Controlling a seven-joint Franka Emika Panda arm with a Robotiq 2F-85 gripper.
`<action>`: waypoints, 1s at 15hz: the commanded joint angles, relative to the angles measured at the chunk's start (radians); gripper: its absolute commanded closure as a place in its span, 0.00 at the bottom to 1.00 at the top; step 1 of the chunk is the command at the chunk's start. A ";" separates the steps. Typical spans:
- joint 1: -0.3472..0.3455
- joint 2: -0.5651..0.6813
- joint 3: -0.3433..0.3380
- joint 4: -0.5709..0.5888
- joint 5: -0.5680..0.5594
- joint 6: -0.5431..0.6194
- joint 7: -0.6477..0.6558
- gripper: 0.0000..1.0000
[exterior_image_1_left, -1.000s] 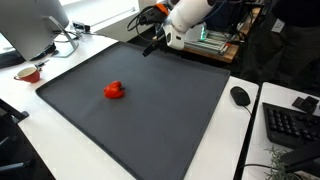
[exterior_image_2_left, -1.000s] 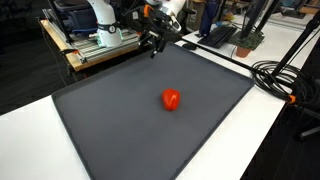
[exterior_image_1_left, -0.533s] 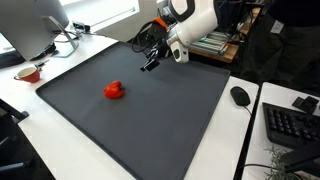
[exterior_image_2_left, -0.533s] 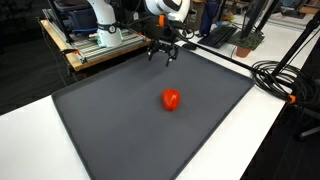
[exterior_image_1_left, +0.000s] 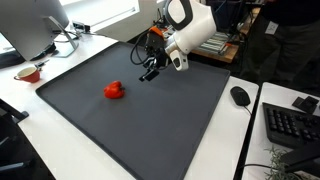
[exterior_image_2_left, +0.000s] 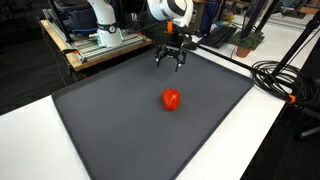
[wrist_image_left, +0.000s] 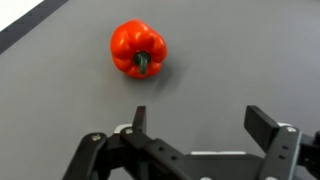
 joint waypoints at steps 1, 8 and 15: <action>0.012 0.034 -0.013 0.042 -0.095 -0.023 0.081 0.00; 0.027 0.145 -0.032 0.150 -0.247 -0.164 0.204 0.00; 0.024 0.266 -0.028 0.234 -0.247 -0.230 0.216 0.21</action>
